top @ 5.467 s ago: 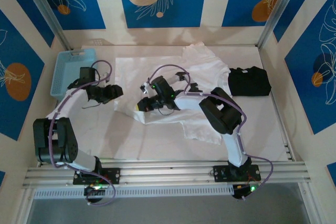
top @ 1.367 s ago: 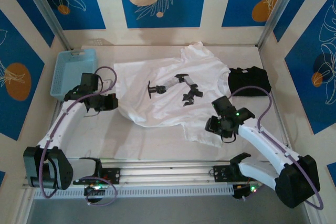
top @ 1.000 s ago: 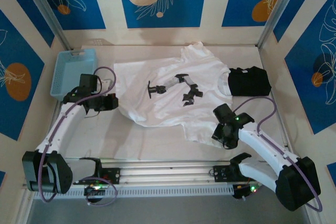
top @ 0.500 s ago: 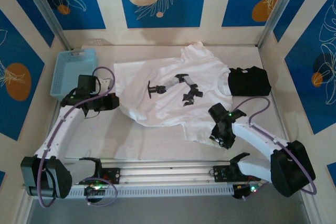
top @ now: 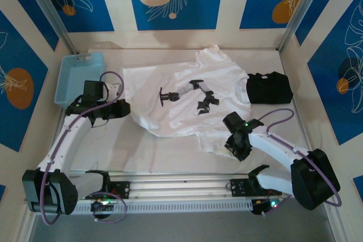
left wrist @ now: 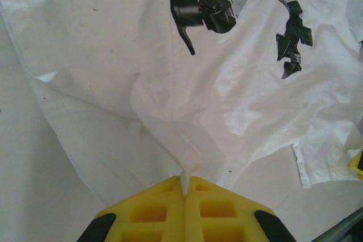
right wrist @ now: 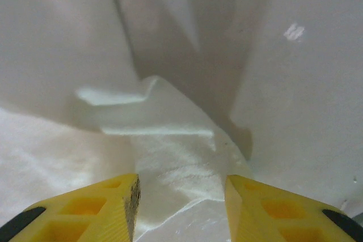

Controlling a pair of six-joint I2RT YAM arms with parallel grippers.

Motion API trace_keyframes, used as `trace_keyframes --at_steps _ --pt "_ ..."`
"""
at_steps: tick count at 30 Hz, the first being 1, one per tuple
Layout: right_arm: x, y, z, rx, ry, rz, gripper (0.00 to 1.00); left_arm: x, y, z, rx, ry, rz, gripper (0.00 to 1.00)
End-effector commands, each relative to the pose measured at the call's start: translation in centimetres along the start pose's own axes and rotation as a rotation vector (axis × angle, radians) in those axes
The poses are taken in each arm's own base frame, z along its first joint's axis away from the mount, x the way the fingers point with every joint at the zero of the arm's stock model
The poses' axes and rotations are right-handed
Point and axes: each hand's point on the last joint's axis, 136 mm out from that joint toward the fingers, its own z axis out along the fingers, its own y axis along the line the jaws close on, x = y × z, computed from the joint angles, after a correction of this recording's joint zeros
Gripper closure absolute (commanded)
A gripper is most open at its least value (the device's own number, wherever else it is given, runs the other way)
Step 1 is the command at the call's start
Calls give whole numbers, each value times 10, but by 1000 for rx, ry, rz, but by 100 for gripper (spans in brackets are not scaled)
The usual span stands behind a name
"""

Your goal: Fold the inside-out t-shirt

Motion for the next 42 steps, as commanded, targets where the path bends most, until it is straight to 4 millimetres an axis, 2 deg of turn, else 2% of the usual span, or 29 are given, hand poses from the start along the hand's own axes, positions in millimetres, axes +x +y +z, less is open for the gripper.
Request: trace_keyframes --at_steps 1,9,17,19,22,27,32,36,38,40,42 --pt "3 -7 6 21 -6 94 57 -3 -7 -4 43 -23 -3 100" --pt "4 -3 7 25 6 101 57 -4 -10 -4 59 -25 -6 100" --pt "13 14 22 9 90 81 72 -4 -11 -6 61 -34 -2 100" --pt "10 20 19 0 83 51 75 -3 -10 -6 57 -37 -2 100" --pt "-4 37 0 -57 12 -28 83 -3 -9 -6 47 -35 -4 100" --pt "-41 64 -51 -192 -188 -210 99 -5 2 -10 -23 -46 -27 100" --pt "-74 78 -116 -351 -406 -355 100 -20 22 -29 -104 -130 -102 100" --pt "-96 81 -178 -477 -567 -407 100 -46 39 -68 -192 -285 -162 100" --pt "-106 85 -210 -527 -645 -435 100 -65 37 -93 -198 -383 -193 100" --pt "-114 87 -245 -559 -724 -464 100 -87 21 -123 -166 -486 -194 100" --pt "-124 84 -288 -589 -831 -471 100 -108 -5 -159 -123 -593 -165 100"
